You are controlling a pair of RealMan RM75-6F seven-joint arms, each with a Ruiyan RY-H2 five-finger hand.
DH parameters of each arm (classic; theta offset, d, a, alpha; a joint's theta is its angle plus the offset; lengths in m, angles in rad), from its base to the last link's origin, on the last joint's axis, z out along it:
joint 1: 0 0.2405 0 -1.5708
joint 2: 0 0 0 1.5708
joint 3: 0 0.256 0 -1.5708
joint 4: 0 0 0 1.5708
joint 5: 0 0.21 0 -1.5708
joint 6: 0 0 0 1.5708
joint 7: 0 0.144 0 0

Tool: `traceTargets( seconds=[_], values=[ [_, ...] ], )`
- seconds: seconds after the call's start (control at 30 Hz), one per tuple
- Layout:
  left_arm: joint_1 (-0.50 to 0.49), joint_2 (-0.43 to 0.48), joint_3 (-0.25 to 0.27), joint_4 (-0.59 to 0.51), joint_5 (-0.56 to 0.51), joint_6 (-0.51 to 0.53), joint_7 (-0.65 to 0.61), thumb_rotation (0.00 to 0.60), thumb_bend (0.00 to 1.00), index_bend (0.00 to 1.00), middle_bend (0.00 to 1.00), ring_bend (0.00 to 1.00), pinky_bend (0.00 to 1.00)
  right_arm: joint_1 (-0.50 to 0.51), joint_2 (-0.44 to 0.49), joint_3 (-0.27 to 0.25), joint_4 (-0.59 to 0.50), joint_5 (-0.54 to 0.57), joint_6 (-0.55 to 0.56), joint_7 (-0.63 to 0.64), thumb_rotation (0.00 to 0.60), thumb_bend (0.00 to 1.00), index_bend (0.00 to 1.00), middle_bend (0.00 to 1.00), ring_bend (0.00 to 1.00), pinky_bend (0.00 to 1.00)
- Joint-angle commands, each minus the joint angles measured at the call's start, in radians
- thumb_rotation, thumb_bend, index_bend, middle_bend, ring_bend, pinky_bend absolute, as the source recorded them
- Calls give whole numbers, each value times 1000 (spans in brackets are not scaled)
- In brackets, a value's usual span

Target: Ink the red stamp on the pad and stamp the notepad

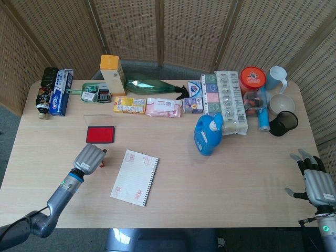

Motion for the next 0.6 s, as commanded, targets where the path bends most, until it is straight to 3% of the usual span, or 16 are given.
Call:
traceTargets(
  seconds=[0.03,0.33,0.6],
  values=[
    [-3,1,-2,-6,-4,0,9,600,260,563,1000,1000,1000,0,1,0,-1,1,0,1,600,0,123,17,0,0],
    [-6,18,-2,-41,-8,10,36,600,259,562,1000,1000,1000,-1,4,2,-1,4,0,6,600,0,123,18,0,0],
    [11,87,5,-118,8,56,30,600,260,562,1000,1000,1000,0,2,-1,-6,0,1,-5,600,0,123,18,0,0]
  ],
)
